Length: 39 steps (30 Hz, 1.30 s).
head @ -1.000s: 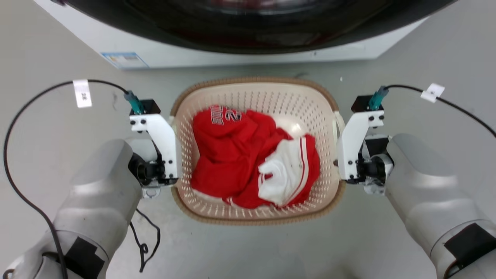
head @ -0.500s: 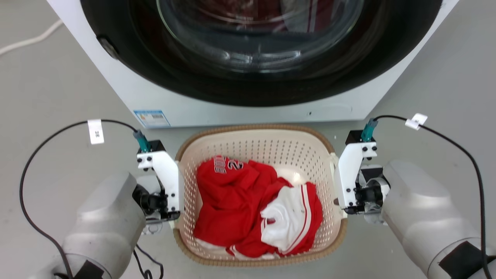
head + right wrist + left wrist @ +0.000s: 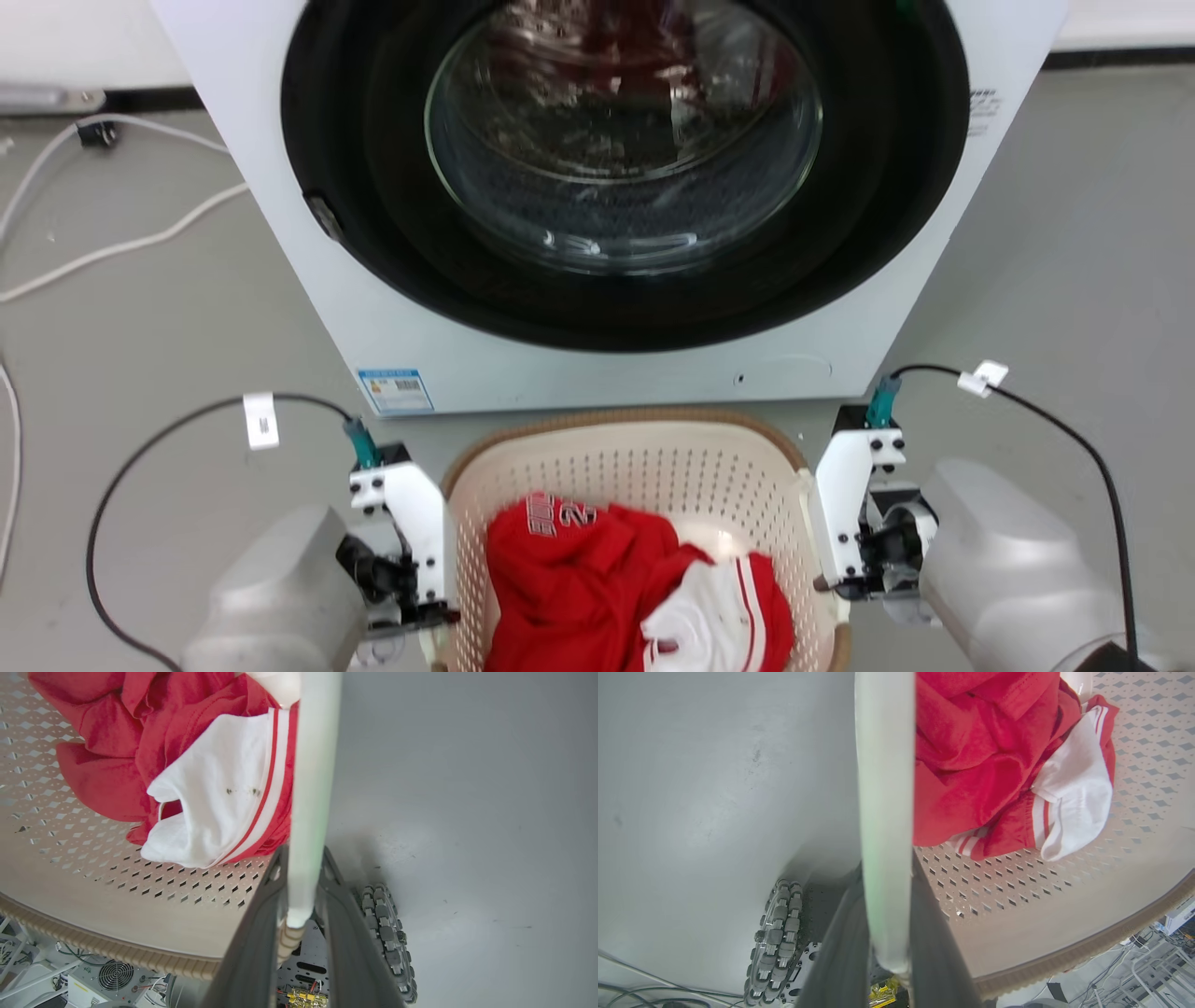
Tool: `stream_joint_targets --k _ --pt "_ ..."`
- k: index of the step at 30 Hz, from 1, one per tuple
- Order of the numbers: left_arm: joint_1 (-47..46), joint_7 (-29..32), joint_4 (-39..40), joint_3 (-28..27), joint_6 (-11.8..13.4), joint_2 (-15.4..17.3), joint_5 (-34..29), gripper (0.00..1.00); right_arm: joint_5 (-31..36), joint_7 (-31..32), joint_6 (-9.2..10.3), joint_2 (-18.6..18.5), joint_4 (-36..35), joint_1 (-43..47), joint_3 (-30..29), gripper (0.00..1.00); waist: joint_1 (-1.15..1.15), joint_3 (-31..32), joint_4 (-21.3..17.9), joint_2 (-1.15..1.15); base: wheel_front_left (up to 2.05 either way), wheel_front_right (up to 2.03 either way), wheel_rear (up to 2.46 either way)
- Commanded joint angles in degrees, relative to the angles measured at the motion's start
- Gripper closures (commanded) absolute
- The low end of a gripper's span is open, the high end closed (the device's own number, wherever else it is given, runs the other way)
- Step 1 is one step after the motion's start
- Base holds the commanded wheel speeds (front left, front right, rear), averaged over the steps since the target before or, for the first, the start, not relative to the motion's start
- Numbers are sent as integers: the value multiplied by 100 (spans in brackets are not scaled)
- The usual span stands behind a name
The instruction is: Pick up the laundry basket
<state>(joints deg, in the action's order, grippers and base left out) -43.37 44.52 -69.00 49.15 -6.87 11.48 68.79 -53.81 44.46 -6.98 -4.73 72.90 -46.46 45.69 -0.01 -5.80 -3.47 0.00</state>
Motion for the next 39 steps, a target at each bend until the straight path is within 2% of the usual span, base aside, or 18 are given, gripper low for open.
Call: stream_joint_targets --k 1,12,39 --pt "49 19 150 -61 -107 -413 139 100 -107 28 -92 337 -118 126 16 100 1 160 8 0 0 0 0" --pt "408 65 21 -67 -109 -511 319 100 -219 2 -92 348 -46 472 123 100 1 666 39 0 0 0 0" --pt "264 -77 56 24 -110 -474 390 100 -301 -148 -92 346 0 243 330 100 1 736 57 0 0 0 0"
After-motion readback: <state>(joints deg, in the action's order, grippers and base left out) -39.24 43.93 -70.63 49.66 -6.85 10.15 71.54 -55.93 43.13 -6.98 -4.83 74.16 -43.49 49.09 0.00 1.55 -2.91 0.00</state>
